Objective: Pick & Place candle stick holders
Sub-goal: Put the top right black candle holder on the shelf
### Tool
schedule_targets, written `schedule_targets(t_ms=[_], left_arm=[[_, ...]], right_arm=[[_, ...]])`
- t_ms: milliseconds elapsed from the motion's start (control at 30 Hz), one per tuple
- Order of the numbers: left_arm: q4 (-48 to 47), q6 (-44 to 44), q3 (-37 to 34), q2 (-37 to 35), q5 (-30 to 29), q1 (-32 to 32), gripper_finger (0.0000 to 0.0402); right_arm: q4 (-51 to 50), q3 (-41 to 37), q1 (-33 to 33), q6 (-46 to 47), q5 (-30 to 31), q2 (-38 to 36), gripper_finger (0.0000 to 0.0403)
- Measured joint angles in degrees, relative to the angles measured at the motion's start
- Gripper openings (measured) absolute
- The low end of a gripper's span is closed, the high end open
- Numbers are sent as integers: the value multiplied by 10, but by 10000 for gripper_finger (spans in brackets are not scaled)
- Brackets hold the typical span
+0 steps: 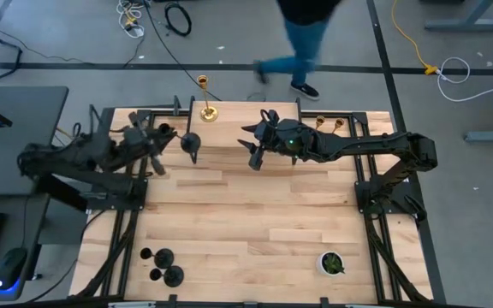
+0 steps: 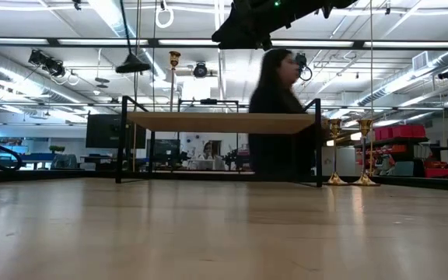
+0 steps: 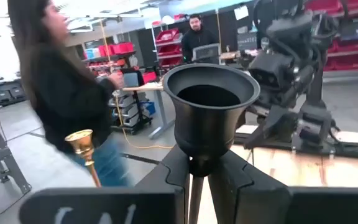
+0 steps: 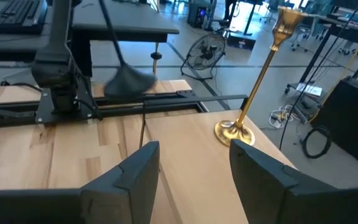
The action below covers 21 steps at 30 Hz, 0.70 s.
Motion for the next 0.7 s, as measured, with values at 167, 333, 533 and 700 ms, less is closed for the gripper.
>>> schedule_targets(t_ms=[167,333,533,700], left_arm=[[11,-8,0,39,122,114,36],[27,-17,0,73,216,223,36],[33,-52,34,126,365,333,36],[4,-59,62,185,414,380,36]], right_arm=[[1,0,0,-8,0,0,197],[-6,0,0,-9,0,0,197],[-7,0,0,-14,0,0,197],[-7,0,0,-15,0,0,197]])
